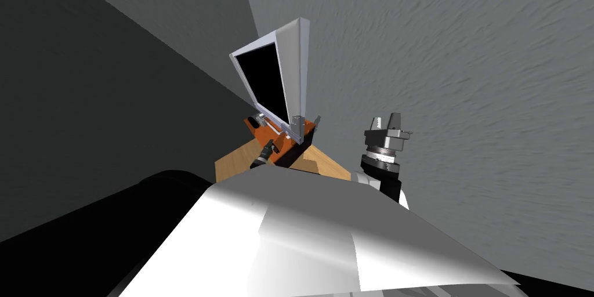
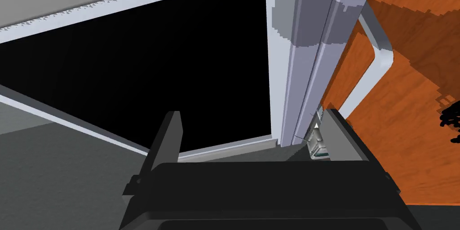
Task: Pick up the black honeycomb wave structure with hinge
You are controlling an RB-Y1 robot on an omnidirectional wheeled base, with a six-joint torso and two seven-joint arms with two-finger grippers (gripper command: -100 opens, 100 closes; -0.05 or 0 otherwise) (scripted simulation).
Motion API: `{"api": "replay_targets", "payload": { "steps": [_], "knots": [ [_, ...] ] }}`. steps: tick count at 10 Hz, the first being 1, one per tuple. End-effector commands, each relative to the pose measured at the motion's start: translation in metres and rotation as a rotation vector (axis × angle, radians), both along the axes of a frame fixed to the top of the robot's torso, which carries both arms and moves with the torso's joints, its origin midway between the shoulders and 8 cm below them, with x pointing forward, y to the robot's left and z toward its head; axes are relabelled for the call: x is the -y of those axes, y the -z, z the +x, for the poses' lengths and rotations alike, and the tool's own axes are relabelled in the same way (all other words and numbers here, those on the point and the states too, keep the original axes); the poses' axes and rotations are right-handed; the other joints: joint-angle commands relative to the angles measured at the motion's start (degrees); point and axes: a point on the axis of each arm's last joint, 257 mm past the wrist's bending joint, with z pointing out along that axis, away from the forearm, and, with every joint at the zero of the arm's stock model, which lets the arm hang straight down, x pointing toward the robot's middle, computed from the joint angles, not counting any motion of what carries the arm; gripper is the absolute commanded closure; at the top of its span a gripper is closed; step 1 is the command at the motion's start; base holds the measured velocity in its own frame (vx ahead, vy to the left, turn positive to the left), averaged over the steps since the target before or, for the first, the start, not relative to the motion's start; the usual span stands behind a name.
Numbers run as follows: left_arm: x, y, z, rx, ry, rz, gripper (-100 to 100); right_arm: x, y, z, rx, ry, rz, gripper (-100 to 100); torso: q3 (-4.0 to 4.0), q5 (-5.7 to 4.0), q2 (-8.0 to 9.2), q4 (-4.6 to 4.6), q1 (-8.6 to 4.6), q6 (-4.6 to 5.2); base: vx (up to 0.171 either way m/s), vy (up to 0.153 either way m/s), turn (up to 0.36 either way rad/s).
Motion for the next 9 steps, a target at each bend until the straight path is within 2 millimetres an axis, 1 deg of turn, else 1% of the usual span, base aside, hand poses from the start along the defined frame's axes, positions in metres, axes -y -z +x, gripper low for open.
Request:
{"api": "replay_targets", "payload": {
  "steps": [1,2,3,4,5,7,8,9],
  "knots": [
    [-0.01,0.037,-0.023,-0.1,-0.003,-0.003,-100,0.0,0.0,0.0,0.0,0.0,0.0,0,0.0,0.0,0.0,0.0,0.0,0.0,0.104,-0.101,-0.157],
    [-0.011,0.039,-0.024,-0.105,-0.005,-0.003,-100,0.0,0.0,0.0,0.0,0.0,0.0,0,-0.03,-0.02,-0.05,-0.01,-0.13,0.0,0.069,-0.08,-0.049],
    [-0.017,0.059,-0.036,-0.159,-0.006,-0.002,-100,0.0,0.0,0.0,0.0,0.0,0.0,0,0.0,-0.02,0.01,0.0,-0.08,-0.01,0.07,-0.054,-0.11],
    [-0.018,0.062,-0.038,-0.166,-0.009,-0.002,-100,0.0,0.0,0.0,0.0,0.0,0.0,0,0.01,-0.01,0.02,0.01,0.0,0.01,0.053,-0.032,-0.053],
    [-0.025,0.084,-0.053,-0.226,-0.014,0.001,-100,0.0,0.0,0.0,0.0,0.0,0.0,0,0.04,0.02,0.08,0.01,0.09,-0.01,0.052,-0.038,-0.112],
    [-0.04,0.118,-0.081,-0.325,-0.021,0.01,-100,0.0,0.0,0.0,0.0,0.0,0.0,0,0.02,0.0,0.04,0.01,0.04,0.0,0.091,-0.055,-0.189],
    [-0.043,0.125,-0.086,-0.342,-0.027,0.01,-100,0.0,0.0,0.0,0.0,0.0,0.0,0,-0.02,0.0,-0.04,0.0,0.04,0.01,0.072,-0.023,-0.033],
    [-0.051,0.14,-0.102,-0.39,-0.033,0.017,-100,0.0,0.0,0.0,0.0,0.0,0.0,0,0.0,0.02,0.02,0.0,0.11,-0.02,0.072,-0.031,-0.099]
  ]
}}
